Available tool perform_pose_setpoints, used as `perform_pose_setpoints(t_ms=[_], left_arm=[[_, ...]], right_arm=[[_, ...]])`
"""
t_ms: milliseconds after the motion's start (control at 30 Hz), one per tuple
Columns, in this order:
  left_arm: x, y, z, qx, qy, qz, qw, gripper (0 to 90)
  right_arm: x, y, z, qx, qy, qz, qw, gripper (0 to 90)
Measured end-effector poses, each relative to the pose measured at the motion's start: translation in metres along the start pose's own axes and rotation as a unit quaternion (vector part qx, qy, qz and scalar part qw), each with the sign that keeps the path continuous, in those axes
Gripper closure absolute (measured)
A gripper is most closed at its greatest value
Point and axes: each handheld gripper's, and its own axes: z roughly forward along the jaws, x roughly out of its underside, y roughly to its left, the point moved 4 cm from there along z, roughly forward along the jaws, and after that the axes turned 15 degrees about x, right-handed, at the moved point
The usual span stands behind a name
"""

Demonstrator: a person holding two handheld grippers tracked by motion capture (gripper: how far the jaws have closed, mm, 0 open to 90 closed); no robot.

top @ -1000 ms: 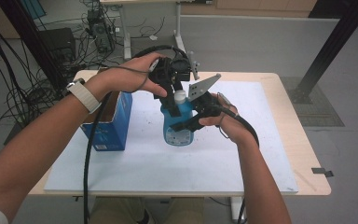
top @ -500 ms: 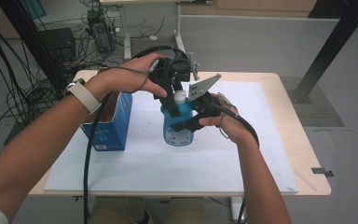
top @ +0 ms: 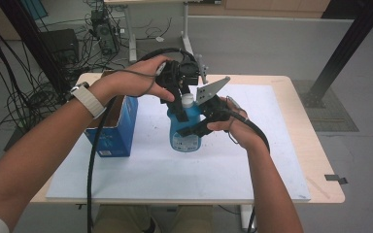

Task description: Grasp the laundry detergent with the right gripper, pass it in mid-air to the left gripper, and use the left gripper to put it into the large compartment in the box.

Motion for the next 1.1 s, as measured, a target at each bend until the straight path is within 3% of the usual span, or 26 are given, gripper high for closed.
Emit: perform_pose_setpoints(t_ms=[1100], left_arm=[[-0.001,0.001,0.012,0.004,0.015,0.011,0.9998,14.5]], right_arm=[[-0.006,0.002,-0.003,-0.001,-0.006,-0.005,1.0000,43.2]])
